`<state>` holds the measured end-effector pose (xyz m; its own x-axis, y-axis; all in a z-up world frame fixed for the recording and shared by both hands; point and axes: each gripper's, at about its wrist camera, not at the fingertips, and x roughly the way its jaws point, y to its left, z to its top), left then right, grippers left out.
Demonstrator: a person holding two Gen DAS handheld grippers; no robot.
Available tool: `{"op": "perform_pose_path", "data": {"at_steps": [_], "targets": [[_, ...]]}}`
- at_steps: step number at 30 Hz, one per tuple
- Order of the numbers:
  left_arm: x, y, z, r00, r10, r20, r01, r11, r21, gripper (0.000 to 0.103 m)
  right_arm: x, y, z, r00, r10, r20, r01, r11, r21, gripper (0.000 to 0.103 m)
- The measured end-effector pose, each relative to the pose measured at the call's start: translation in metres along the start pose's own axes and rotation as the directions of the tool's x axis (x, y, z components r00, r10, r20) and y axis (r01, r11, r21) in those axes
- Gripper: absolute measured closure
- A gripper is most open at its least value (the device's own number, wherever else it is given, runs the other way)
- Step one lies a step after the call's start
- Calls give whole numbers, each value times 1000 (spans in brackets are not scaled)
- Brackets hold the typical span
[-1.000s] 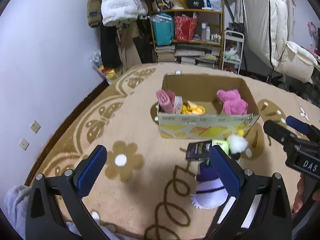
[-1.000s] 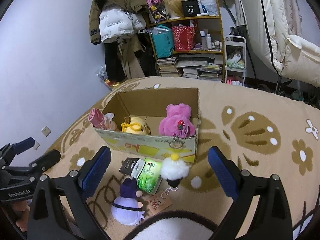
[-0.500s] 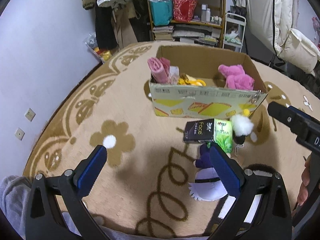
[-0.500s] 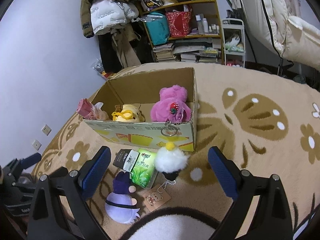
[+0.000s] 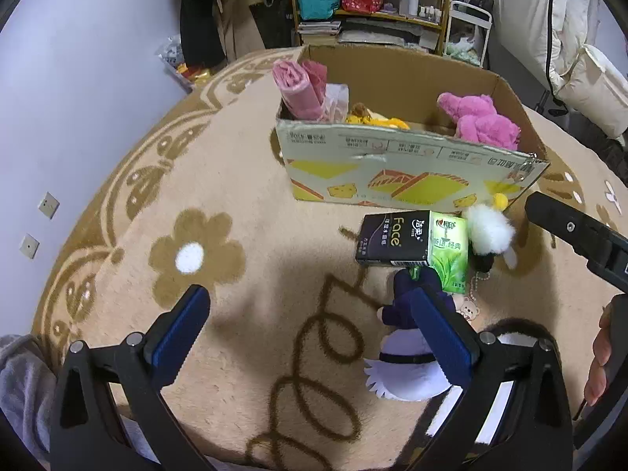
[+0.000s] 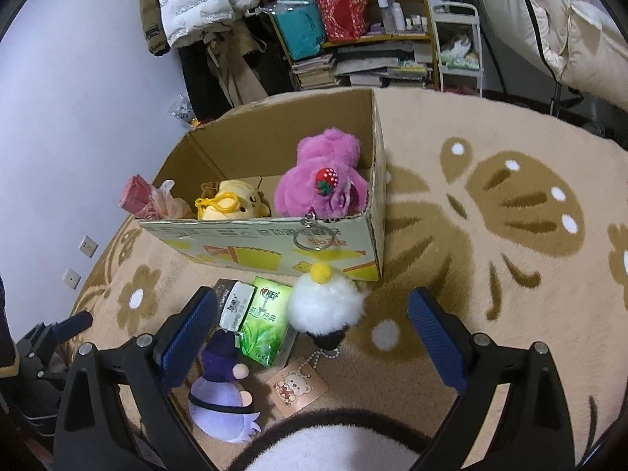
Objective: Organize soft objects
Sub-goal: 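Move the left gripper to the purple penguin plush while the right gripper approaches the white pompom keychain, then grasp the purple penguin plush with the left gripper while the right gripper grasps the white pompom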
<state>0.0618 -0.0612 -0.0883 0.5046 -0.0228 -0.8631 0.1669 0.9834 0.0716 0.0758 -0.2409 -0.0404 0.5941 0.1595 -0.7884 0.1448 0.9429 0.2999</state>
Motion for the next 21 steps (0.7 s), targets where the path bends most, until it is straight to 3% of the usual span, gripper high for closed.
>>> {"op": "perform_pose_path", "data": {"at_steps": [18,21], "targets": [[38,-25,8,994,-53,-92,52,999,-15,2,49,-13,-6,990,-9,-143,15,999,41,2],[42,-29,7,993,-62,-105,61,998,-11,2,52,-16,-6,989,-13,-150,20,999,46,11]]}}
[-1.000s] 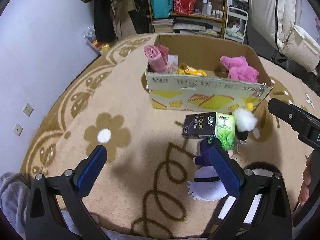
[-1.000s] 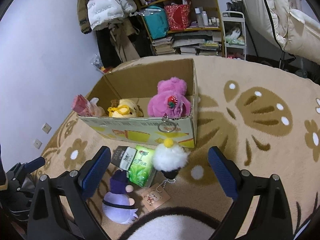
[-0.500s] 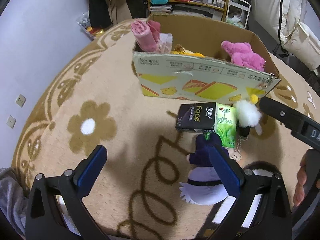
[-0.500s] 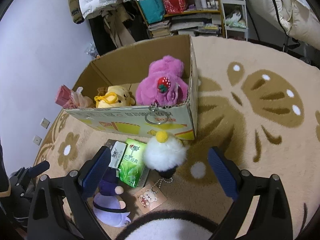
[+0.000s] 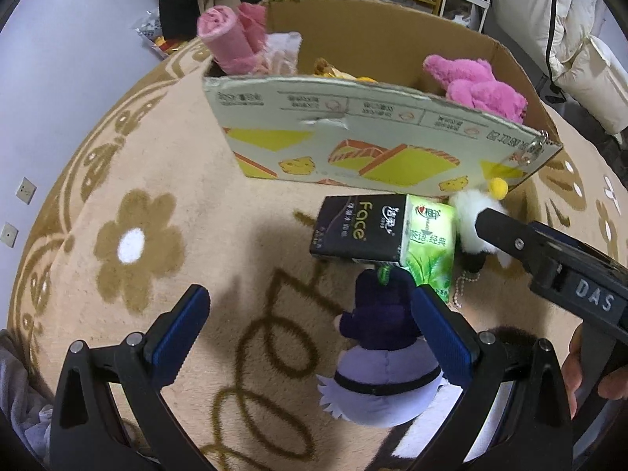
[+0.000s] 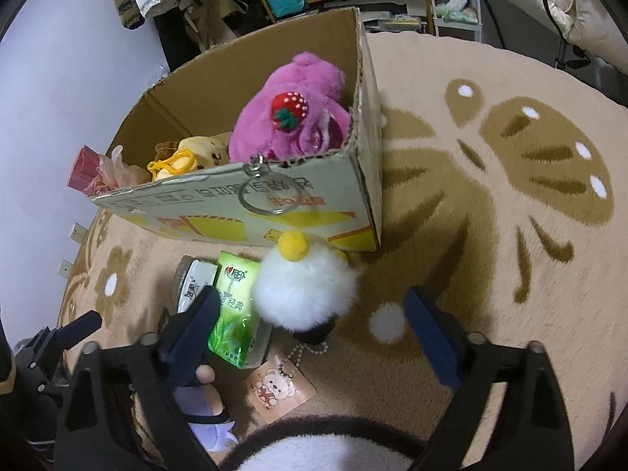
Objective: Organize soft objects
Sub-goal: 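Grasp the purple penguin plush with the left gripper while the right gripper grasps the white pompom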
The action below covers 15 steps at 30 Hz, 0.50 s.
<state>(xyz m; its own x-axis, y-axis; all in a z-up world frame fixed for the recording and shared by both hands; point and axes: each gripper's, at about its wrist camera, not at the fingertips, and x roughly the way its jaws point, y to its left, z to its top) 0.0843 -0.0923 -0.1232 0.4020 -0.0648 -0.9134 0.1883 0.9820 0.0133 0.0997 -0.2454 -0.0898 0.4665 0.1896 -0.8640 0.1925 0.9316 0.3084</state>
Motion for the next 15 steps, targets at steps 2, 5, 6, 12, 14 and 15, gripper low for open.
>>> {"op": "perform_pose_path", "data": {"at_steps": [2,5,6,12,14,15], "targets": [[3,-3,0,1000,-13,-12,13,1000,1,2,2,-3,1,1000,-6,-7,6,1000,7,12],[7,-6,-2,999,-25,-30,26,1000,6,2,7,-7,1,1000,2,-23,-1,1000,22,22],[9,-7,-3,999,-26,-36,27,1000,11,2,9,-8,1,999,4,-33,-3,1000,26,24],[18,-15,-5,998,-18,-59,20,999,33,2,22,-8,-1,997,4,-75,-4,1000,10,26],[20,-17,-6,998,-14,-64,16,999,30,2,26,-8,-2,996,4,-87,-3,1000,4,30],[20,-18,-7,998,-17,-67,19,999,27,2,27,-8,-3,996,5,-87,-5,1000,4,30]]}}
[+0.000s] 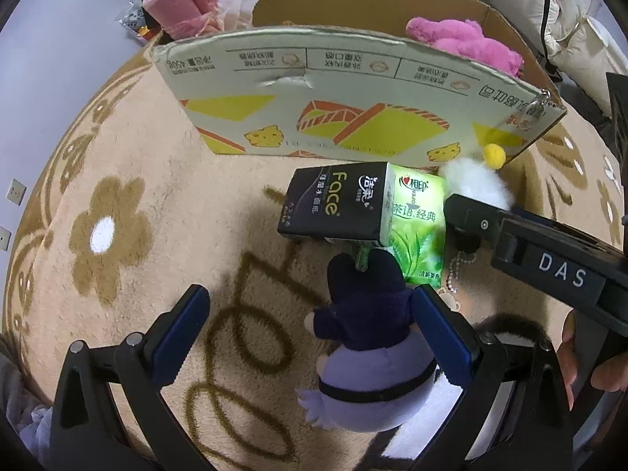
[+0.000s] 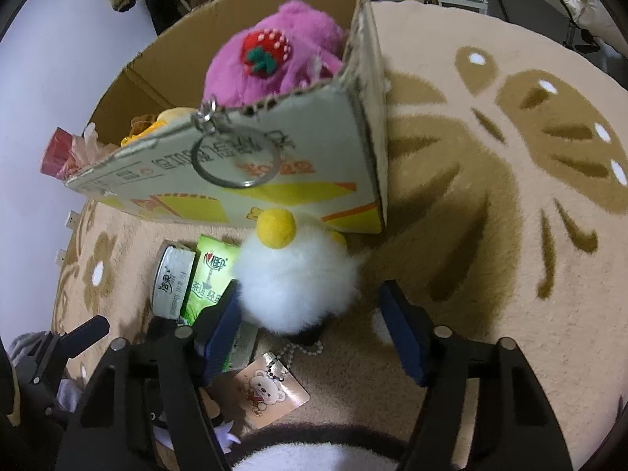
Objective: Organize soft objects
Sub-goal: 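Grasp the purple penguin plush with the left gripper while the right gripper grasps the white pompom, then lift the penguin with the left gripper while the right gripper carries the pompom over the box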
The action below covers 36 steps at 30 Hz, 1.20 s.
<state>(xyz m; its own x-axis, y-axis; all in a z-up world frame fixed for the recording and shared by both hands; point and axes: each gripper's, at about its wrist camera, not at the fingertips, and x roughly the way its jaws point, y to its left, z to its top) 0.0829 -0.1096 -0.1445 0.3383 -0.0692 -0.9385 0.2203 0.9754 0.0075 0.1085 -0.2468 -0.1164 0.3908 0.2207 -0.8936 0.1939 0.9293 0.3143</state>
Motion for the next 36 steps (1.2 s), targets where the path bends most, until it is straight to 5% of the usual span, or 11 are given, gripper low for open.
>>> {"op": "perform_pose_path", "data": {"at_steps": [13,17,21,24,26,36], "targets": [[10,-16,-9,999,-3,-51,5,1000,29,2,-1,-5,1,1000,1,8,-1,1000,2,31],[9,-16,-10,999,12,-44,-11,1000,27,18,1,-3,1,1000,-2,13,2,1000,-2,33],[12,-10,-9,998,-33,-62,33,999,-10,26,4,-3,2,1000,-28,11,29,1000,-10,51],[15,-5,-9,993,-84,-79,81,996,-41,37,7,-5,2,1000,-27,10,27,1000,-6,54],[15,-5,-10,990,-114,-82,110,993,-48,47,7,-4,2,1000,-21,13,21,1000,-6,68],[-2,-7,-18,992,-119,-45,119,993,-18,55,2,1,0,1000,-4,31,4,1000,-7,70]]}}
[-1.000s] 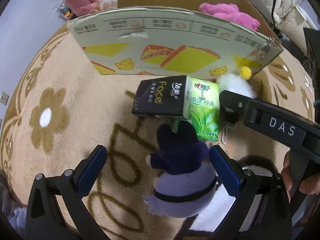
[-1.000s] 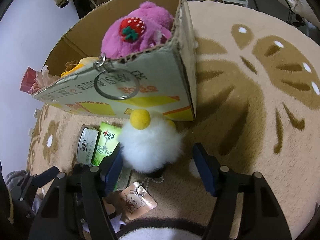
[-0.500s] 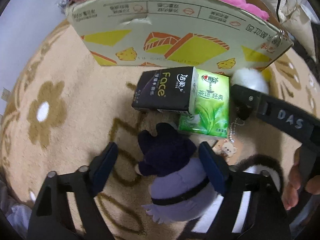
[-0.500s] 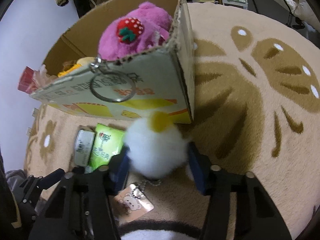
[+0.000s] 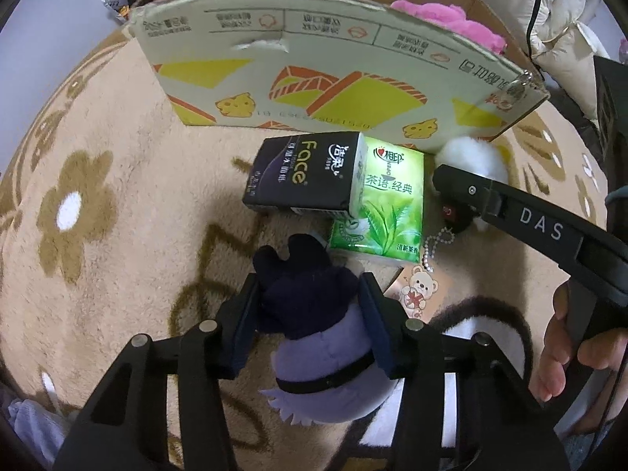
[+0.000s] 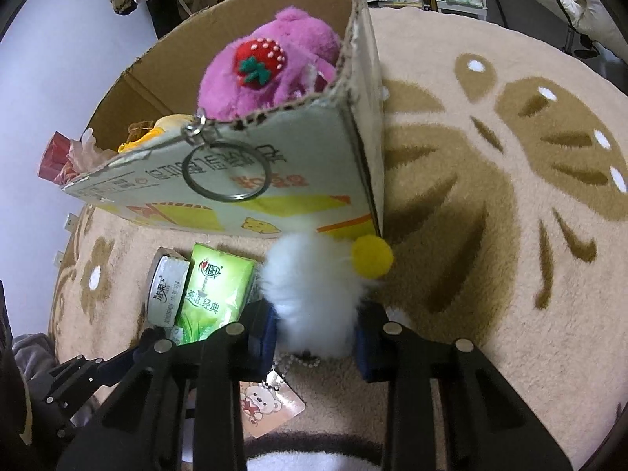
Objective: Organize soft objects
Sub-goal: 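Lift the penguin with the left gripper while the right gripper carries the pompom over the box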
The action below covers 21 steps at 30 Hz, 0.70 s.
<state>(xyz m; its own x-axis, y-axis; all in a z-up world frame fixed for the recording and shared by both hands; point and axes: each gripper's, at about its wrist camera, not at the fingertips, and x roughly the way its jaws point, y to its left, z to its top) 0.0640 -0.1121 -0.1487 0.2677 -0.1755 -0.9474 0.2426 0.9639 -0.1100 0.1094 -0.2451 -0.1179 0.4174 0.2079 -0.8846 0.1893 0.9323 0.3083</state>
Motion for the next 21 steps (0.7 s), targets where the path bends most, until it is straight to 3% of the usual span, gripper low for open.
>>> {"op": "perform_pose_path", "data": {"at_steps": [11,21], "targets": [[-25,34,2,993,71,92,-68,997,-39,59,-37,10,-2,995,63,73,-62,998,-22,71],[-60,44,9,961,122,250,-107,992,-71,62,-68,21,-5,986,82,146,-72,995,-72,71]]}}
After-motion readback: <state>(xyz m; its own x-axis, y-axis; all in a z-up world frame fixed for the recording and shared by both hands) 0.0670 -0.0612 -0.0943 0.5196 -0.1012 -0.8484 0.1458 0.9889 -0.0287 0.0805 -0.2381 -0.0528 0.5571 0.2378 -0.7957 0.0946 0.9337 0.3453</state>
